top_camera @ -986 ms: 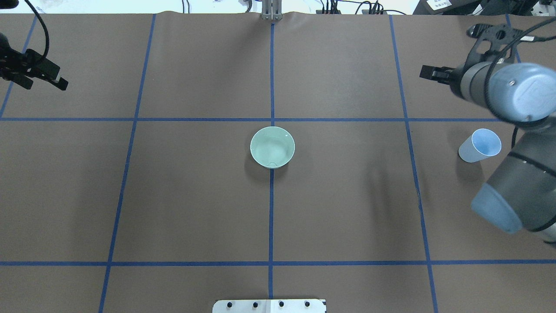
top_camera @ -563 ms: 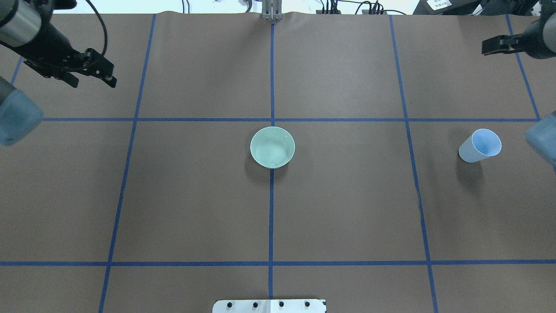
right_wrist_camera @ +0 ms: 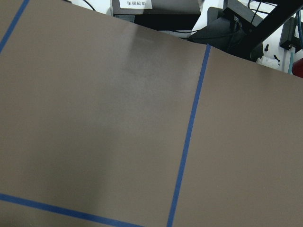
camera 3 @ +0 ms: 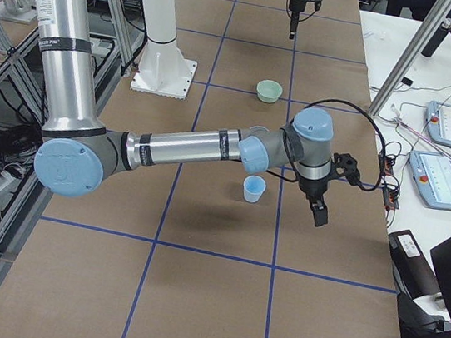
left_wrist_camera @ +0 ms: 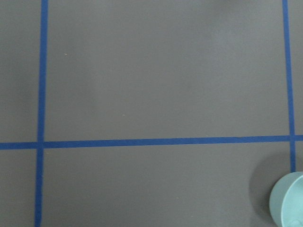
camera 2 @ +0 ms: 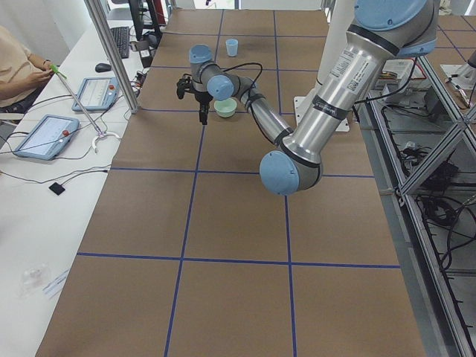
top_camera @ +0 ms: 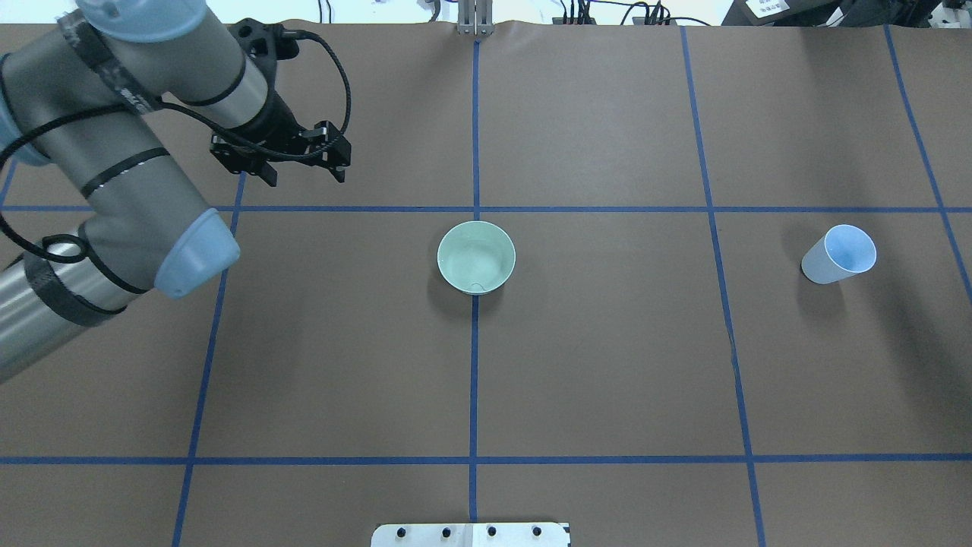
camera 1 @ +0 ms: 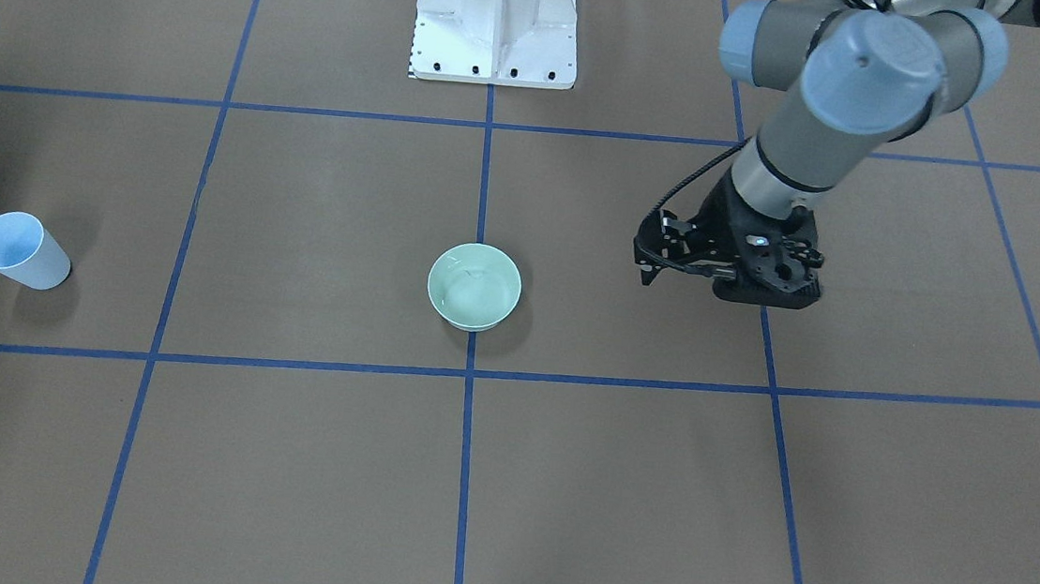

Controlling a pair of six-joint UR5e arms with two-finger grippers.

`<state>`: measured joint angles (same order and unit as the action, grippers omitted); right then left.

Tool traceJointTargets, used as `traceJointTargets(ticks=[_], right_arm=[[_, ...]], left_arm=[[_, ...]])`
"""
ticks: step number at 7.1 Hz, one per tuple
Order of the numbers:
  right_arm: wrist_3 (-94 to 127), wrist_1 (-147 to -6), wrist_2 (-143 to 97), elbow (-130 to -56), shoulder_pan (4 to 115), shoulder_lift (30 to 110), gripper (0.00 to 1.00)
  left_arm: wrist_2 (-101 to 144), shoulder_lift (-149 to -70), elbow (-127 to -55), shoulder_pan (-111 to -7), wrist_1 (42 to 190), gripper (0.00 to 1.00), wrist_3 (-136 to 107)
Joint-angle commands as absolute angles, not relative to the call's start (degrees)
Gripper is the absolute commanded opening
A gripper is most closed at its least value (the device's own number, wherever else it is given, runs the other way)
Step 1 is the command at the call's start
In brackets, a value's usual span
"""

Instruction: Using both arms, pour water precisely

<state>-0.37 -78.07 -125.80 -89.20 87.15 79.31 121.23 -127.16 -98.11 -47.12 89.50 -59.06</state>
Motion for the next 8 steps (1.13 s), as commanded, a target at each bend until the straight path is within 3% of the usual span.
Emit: traceJointTargets(ticks=[1,3,8], right_arm=[[-16.9,-85.5,-130.8,-81.8,92.6,80.0,1.00],[-17.6,-94.3,-133.4,-81.8,96.0,80.8,1.00],[-16.7,-94.2,-132.9,-82.1,96.0,81.5,1.00]], left_arm=[[116.7,-134.0,-92.8,-41.5,89.5,1.00,-66.0],[113.6,-138.4,-87.3,-37.7,89.7,1.00,-69.9],[110.9,-139.8,-79.0,-33.9,95.6,1.00,-73.6]])
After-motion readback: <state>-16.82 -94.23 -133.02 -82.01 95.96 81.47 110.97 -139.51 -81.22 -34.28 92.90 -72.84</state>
